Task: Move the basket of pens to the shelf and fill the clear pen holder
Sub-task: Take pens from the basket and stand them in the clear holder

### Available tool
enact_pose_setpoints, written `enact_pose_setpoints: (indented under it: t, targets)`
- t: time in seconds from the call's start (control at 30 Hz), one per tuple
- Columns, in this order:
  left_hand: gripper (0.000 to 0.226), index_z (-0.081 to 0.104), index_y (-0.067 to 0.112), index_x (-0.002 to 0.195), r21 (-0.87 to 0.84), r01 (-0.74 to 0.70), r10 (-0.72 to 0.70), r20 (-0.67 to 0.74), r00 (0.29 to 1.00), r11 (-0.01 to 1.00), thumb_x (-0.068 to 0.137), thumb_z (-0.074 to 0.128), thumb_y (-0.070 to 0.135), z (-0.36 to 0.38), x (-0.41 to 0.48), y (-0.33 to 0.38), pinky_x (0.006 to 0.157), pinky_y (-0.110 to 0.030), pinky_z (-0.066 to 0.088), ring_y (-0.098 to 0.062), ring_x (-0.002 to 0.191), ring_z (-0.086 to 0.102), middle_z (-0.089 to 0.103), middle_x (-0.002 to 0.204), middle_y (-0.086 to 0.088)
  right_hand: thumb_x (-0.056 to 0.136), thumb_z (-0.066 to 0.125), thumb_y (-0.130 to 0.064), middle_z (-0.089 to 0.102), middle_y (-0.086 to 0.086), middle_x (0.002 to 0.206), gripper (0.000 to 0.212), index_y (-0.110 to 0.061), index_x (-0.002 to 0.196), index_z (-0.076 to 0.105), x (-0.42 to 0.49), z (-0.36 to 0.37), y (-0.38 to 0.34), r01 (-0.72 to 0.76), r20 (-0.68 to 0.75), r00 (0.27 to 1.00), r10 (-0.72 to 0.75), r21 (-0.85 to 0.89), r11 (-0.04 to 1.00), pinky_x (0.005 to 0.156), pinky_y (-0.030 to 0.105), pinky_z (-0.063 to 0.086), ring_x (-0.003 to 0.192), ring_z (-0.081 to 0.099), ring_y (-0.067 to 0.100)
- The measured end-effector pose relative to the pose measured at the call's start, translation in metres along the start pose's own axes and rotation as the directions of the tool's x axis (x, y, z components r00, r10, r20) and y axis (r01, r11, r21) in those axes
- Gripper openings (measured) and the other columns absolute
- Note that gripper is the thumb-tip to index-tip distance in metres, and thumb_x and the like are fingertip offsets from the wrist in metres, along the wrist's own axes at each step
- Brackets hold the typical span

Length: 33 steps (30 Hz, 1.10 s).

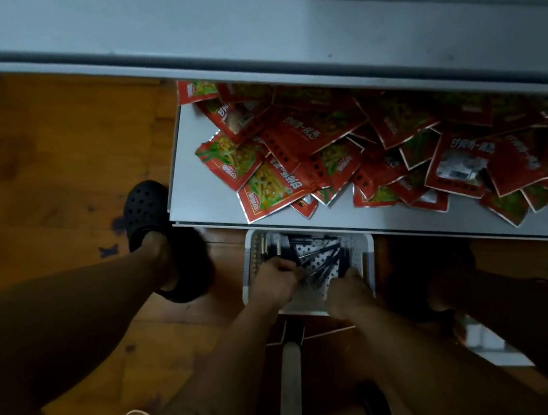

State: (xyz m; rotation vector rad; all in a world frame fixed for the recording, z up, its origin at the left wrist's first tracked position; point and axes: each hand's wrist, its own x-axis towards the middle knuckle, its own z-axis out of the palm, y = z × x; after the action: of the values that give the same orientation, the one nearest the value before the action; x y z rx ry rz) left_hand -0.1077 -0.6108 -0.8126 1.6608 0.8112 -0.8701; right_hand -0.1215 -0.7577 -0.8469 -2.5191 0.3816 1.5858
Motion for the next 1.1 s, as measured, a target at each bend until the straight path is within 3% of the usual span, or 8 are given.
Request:
enact_pose_setpoints:
  t: [0.2, 0.5, 0.6, 0.7, 0.8, 0.9, 0.97, 1.1]
  targets:
    - [0.010, 0.061, 0.024, 0.079, 0.027, -0.002, 0.002, -0.002, 1.000, 1.000, 0.084, 0.070, 0.025, 0.005, 0.002, -0.016, 0.068, -0.032, 0.046, -0.023, 0.081, 0.063, 0.066, 0.080, -0.004, 0.090, 0.054, -0.026, 0.017, 0.014, 0.149, 0.046, -0.011, 0.133, 0.052, -0.002, 0.016, -0.002, -0.043, -0.041, 0.998, 0.042, -0.008, 0.999, 0.115, 0.041, 0.027, 0.139, 0.021, 0.032]
    - [0.009, 0.063, 0.016, 0.091, -0.031, 0.046, -0.045, 0.029, 0.999, 0.998, 0.086, 0.069, 0.020, 0.009, 0.015, -0.016, 0.067, -0.029, 0.045, -0.020, 0.082, 0.060, 0.066, 0.089, -0.007, 0.093, 0.048, -0.032, 0.012, 0.015, 0.157, 0.058, -0.008, 0.144, 0.035, 0.006, 0.010, -0.011, -0.030, 0.086, 0.996, 0.020, 0.111, 0.993, 0.077, 0.030, 0.043, 0.117, 0.047, 0.031]
    - [0.004, 0.062, 0.019, 0.088, -0.021, 0.034, -0.033, 0.021, 0.999, 0.999, 0.087, 0.066, 0.019, 0.009, 0.015, -0.016, 0.066, -0.029, 0.045, -0.020, 0.082, 0.061, 0.066, 0.087, -0.007, 0.092, 0.046, -0.030, 0.027, 0.019, 0.151, 0.039, -0.010, 0.124, 0.053, 0.010, 0.015, -0.015, 0.035, 0.099, 0.994, -0.053, 0.175, 0.984, 0.074, 0.032, 0.042, 0.106, 0.050, 0.032]
    - [0.005, 0.061, 0.018, 0.085, -0.024, 0.038, -0.037, 0.038, 0.999, 0.999, 0.087, 0.064, 0.015, 0.009, 0.013, -0.015, 0.062, -0.028, 0.042, -0.021, 0.081, 0.059, 0.064, 0.084, -0.006, 0.090, 0.051, -0.023, 0.056, 0.021, 0.117, 0.023, -0.007, 0.096, 0.065, 0.000, 0.006, -0.010, 0.013, -0.002, 1.000, -0.013, 0.210, 0.978, 0.072, 0.030, 0.040, 0.107, 0.056, 0.033]
    - [0.004, 0.063, 0.014, 0.090, 0.005, 0.029, -0.029, 0.027, 0.999, 1.000, 0.087, 0.063, 0.013, 0.004, 0.006, -0.008, 0.060, -0.029, 0.043, -0.023, 0.080, 0.059, 0.064, 0.085, -0.008, 0.087, 0.059, -0.021, 0.058, 0.012, 0.082, 0.017, -0.008, 0.079, 0.065, -0.012, -0.012, -0.004, -0.023, -0.122, 0.991, 0.059, 0.281, 0.959, 0.064, 0.029, 0.047, 0.084, 0.063, 0.029]
    - [0.001, 0.063, 0.012, 0.088, 0.031, -0.033, 0.033, 0.019, 0.999, 0.999, 0.087, 0.062, 0.012, -0.003, -0.010, 0.010, 0.053, -0.026, 0.041, -0.022, 0.071, 0.057, 0.062, 0.077, -0.008, 0.090, 0.055, -0.014, 0.066, 0.015, 0.104, 0.019, -0.008, 0.099, 0.070, -0.029, -0.025, 0.002, 0.030, -0.148, 0.989, 0.026, 0.365, 0.931, 0.083, 0.033, 0.050, 0.103, 0.063, 0.030]
    - [0.010, 0.062, 0.014, 0.078, 0.051, -0.097, 0.096, 0.014, 0.995, 0.994, 0.088, 0.059, 0.012, -0.007, -0.023, 0.024, 0.051, -0.025, 0.039, -0.021, 0.068, 0.055, 0.060, 0.072, -0.007, 0.089, 0.056, -0.003, 0.068, 0.014, 0.114, 0.025, -0.007, 0.109, 0.070, -0.042, -0.033, 0.006, 0.100, -0.181, 0.983, -0.006, 0.518, 0.850, 0.090, 0.035, 0.050, 0.099, 0.063, 0.029]
    - [0.011, 0.061, 0.017, 0.075, 0.090, -0.245, 0.246, 0.003, 0.969, 0.965, 0.084, 0.065, 0.021, -0.012, -0.061, 0.052, 0.059, -0.023, 0.040, -0.020, 0.074, 0.059, 0.063, 0.074, -0.003, 0.084, 0.055, 0.001, 0.072, 0.016, 0.095, 0.028, -0.024, 0.093, 0.067, -0.082, -0.053, 0.016, 0.240, -0.338, 0.941, -0.016, 0.631, 0.738, 0.073, 0.042, 0.060, 0.075, 0.068, 0.030]
